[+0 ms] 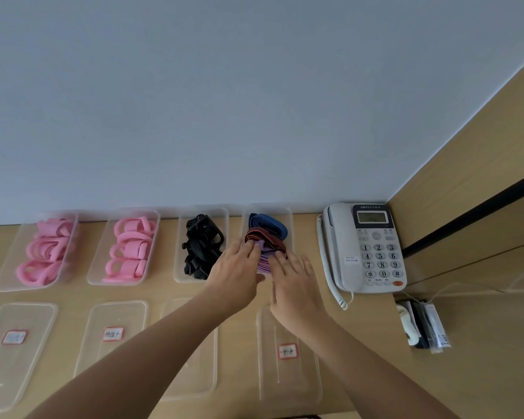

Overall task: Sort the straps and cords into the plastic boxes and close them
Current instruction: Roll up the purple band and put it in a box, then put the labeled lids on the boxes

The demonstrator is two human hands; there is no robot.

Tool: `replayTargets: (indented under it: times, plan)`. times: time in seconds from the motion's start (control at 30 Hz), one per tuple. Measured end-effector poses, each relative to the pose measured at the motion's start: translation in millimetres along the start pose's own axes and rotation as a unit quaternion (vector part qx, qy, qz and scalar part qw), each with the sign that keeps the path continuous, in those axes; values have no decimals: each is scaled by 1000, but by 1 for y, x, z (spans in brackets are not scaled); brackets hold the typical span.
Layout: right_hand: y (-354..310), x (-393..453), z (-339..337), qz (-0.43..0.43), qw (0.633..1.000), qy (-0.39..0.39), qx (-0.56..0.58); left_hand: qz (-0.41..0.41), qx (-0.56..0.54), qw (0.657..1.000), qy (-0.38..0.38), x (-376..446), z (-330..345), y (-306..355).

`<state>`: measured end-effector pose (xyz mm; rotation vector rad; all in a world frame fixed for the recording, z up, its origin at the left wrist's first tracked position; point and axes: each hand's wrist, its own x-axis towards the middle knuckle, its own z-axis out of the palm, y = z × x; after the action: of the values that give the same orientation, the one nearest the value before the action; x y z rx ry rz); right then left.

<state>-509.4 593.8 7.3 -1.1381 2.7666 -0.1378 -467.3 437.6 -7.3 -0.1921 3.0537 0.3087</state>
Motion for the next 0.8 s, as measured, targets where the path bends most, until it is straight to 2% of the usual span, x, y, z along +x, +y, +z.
replayTargets:
  times: [0.13,0.23,0.33,0.4,0.5,0.67,0.8]
  plan:
    - [7,-20,5,7,992,110,60,-21,-87,996,26,-8,2,1]
    - [10,-37,12,41,985,145,88,-26,-145,987,67,-19,-6,3]
    - [4,-57,18,119,982,106,98,-15,-177,975,135,-38,-11,8]
    - [-1,-70,25,174,977,68,101,-39,-210,964,158,-55,-8,12]
    - [-9,-88,33,247,962,25,114,-101,-264,952,117,-80,-1,19]
    - [-27,-114,39,290,950,22,116,-114,-263,956,58,-108,17,25]
    - [-54,-126,48,295,947,-86,92,-112,-264,957,40,-119,23,20]
